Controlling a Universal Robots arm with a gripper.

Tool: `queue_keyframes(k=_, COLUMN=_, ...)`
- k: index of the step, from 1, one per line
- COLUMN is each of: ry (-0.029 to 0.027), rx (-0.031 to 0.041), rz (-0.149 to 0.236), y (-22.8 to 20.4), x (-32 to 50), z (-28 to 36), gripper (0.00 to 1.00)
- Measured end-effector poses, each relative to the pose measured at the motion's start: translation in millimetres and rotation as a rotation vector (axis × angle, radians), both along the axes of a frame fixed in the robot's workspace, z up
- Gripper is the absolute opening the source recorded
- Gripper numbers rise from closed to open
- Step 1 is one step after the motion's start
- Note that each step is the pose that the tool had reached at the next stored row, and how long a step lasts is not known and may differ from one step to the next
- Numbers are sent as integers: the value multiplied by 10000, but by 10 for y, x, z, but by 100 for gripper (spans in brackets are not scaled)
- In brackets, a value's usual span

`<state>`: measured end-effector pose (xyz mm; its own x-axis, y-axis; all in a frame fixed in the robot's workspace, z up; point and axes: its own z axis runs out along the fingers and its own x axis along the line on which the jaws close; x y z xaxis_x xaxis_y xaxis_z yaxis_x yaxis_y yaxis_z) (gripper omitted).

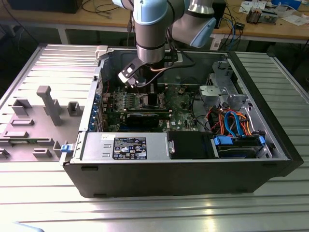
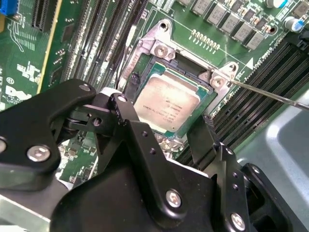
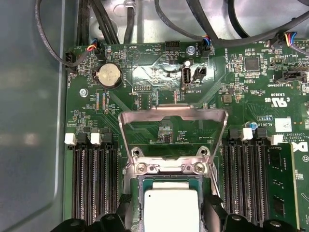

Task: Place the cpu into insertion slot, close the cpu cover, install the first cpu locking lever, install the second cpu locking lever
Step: 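Place the cpu into insertion slot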

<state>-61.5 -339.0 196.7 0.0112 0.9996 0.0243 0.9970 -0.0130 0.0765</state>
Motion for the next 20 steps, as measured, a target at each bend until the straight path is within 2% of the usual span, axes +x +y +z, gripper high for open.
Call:
queue_keyframes(k=5, ry=3, rx=-32, rz=0, y=6, x=0, z=92, gripper=69)
queue_keyframes(k=8, ry=8, rx=-39, rz=-1, y=8, x=2, z=105, gripper=67)
queue_keyframes(k=10, ry=18, rx=-42, rz=-1, y=7, x=6, z=111, gripper=55)
queue_keyframes(k=11, ry=22, rx=-44, rz=0, y=7, x=7, z=117, gripper=55)
queue_keyframes(k=12, ry=27, rx=-43, rz=0, y=7, x=7, z=126, gripper=42)
queue_keyframes(k=13, ry=34, rx=-43, rz=0, y=7, x=9, z=137, gripper=36)
queue_keyframes(k=14, ry=56, rx=-46, rz=1, y=8, x=12, z=156, gripper=36)
queue_keyframes(k=17, ry=103, rx=-45, rz=3, y=8, x=19, z=169, gripper=18)
queue_keyframes(k=18, ry=111, rx=-44, rz=2, y=8, x=19, z=170, gripper=18)
queue_keyframes(k=19, ry=115, rx=-45, rz=1, y=8, x=19, z=170, gripper=12)
queue_keyframes(k=20, ry=118, rx=-45, rz=0, y=8, x=19, z=170, gripper=11)
